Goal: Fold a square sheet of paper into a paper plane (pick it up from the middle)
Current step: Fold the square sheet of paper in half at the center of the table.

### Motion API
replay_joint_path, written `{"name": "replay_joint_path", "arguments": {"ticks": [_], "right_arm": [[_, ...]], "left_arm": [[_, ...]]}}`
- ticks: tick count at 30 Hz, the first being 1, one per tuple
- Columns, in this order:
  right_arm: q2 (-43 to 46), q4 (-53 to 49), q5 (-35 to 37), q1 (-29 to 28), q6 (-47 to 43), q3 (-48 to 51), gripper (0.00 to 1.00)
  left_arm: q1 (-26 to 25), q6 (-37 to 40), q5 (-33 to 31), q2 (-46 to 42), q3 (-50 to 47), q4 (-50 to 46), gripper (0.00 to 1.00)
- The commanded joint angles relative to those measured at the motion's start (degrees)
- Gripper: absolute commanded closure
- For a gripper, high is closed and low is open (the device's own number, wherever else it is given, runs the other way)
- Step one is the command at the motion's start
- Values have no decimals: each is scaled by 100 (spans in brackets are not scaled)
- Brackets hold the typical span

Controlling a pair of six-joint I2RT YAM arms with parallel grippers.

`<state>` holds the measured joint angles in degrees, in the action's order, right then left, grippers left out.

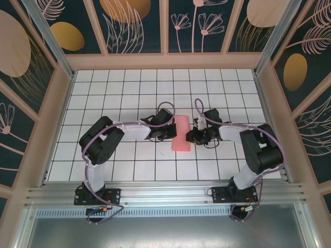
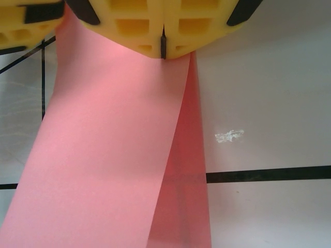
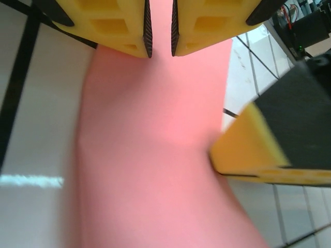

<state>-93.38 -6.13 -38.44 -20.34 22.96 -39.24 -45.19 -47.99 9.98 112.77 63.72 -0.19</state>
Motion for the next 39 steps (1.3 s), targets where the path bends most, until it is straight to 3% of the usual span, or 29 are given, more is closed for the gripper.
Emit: {"name": "replay_joint_path", "arguments": {"ticks": [1,5,12,18,24,33,39], "right_arm": [[-203,122,180,-14,25,128,80],[-156,-137,383,-12,-43,54,80],[513,-157,-79,-101,40,20,79],[417,186,-226,-284,236,399,79],[138,296,90,-314,280,663,79],[920,35,-148,-348,305,615,78],[767,221,-202,-438,374,853,78]], "left_arm": [[-50,140,-84,359,-88,-469,100],[-50,149,-83,346,-93,-465,100],[-47,159,-75,346,-88,-471,100],[-47,151,-58,355,-88,-466,100],[-47,167,-47,359,-88,-474,100],[-58,175,-31,377,-62,-477,100],[-54,171,-14,388,-44,-481,100]]}}
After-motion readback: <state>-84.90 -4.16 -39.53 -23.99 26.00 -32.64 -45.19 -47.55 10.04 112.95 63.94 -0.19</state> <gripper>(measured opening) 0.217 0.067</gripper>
